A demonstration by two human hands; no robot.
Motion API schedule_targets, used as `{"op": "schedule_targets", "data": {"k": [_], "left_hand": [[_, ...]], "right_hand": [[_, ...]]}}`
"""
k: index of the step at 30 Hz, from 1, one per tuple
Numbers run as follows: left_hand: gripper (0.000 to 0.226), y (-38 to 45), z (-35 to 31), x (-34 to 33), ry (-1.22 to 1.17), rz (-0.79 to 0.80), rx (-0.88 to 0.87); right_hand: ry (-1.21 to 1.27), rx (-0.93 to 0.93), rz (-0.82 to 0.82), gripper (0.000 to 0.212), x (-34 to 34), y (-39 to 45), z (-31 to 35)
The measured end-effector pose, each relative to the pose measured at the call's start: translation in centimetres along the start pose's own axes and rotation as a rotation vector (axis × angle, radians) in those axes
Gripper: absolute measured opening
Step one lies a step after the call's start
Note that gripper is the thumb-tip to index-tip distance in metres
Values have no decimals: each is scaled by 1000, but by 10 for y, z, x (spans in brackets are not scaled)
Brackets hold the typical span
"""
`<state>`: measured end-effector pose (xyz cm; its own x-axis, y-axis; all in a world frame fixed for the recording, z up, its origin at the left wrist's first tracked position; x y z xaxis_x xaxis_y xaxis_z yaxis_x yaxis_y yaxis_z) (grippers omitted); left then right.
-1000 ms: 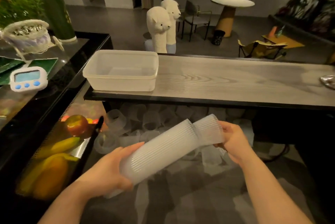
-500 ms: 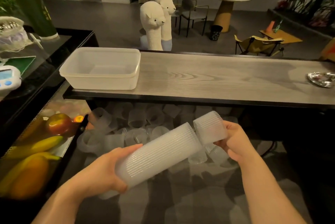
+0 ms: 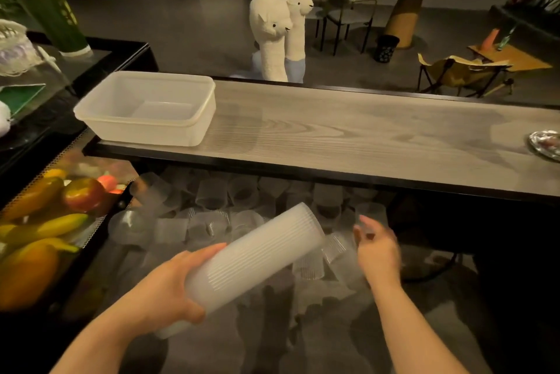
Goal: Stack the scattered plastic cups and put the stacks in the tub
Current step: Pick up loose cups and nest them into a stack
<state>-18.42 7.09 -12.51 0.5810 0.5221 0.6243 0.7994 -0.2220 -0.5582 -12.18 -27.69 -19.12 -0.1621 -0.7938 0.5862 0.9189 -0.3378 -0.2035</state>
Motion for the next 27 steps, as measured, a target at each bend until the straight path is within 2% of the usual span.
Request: {"op": "schedule_targets", "data": {"k": [1,2,5,7,12,20,24,27], "left_hand": [[101,0,0,-3,-1,-18,16],[101,0,0,-6,-1,-31,31],[101,-1,-2,-16,-7,-41,74],[101,-1,-7,-25,2,-34,92],[106,-4,-26,-37,15,8,123],[107,-9,-40,-49,9,-3,139],[106,-14,-42,-57,8,-11,140],[105,-18,-48,-58,-12,0,131]], "right_hand": [[-122,2,-157,36,8,7,-10],[-219,-10,-210,42,16,16,-20],[-444,-113,-55,61,29,46,-40],[-477,-113,70,67,25,57,-51],[-322,-155,194,73,10,72,-54],[-123,17,128,66,25,56,-45],[287,101,183,58,49,37,-30],[599,151,446,69,74,22,-20]]}}
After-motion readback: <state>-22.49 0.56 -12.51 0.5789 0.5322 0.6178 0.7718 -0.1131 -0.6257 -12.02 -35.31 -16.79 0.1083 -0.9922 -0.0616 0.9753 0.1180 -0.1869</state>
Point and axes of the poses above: each hand's wrist, its own y-axis towards the middle knuckle, its own x-axis out of the back of the hand, z = x × y, the point moved 1 cm from there along y, towards the middle knuckle, and after that the axes turned 7 degrees about z, right-handed, at the moved point
